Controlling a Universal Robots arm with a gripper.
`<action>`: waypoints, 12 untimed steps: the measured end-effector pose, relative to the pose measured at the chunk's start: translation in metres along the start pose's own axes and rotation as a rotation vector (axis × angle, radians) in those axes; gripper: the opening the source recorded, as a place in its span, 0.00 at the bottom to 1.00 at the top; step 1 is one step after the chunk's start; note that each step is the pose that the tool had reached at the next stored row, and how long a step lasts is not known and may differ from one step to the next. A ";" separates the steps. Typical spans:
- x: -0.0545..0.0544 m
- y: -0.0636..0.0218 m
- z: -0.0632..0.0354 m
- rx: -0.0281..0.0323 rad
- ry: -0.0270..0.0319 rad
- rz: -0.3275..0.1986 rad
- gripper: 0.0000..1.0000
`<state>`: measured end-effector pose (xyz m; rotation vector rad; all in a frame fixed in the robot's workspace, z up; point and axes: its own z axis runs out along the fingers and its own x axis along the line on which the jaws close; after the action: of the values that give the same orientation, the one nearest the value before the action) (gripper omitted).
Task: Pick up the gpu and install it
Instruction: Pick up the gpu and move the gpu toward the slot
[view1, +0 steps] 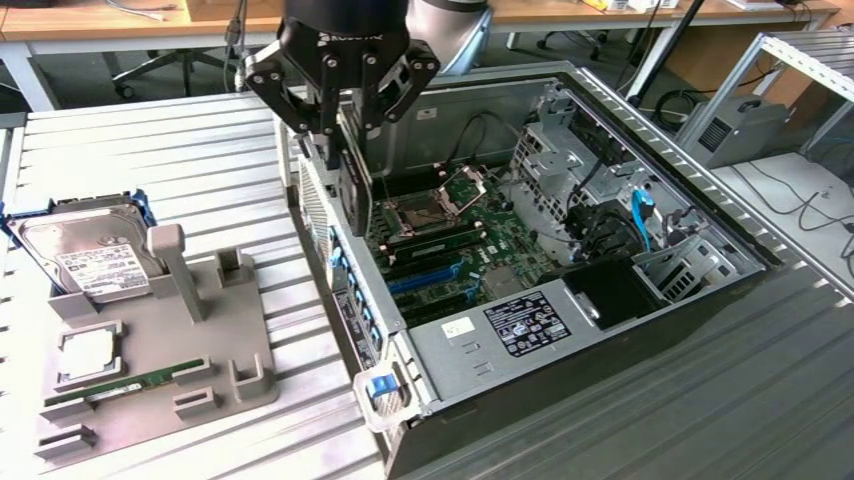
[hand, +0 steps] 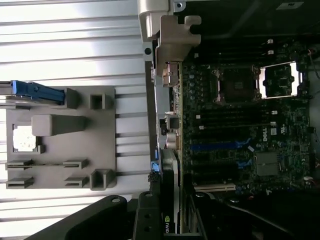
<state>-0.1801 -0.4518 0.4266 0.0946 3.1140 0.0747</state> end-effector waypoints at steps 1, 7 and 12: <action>-0.003 0.0002 0.0001 -0.0002 0.0000 0.000 0.27; -0.034 0.0031 0.0010 -0.0025 0.0002 0.000 0.27; -0.055 0.0049 0.0016 -0.0043 0.0003 0.000 0.27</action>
<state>-0.1251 -0.4503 0.4265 0.0947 3.1139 0.0814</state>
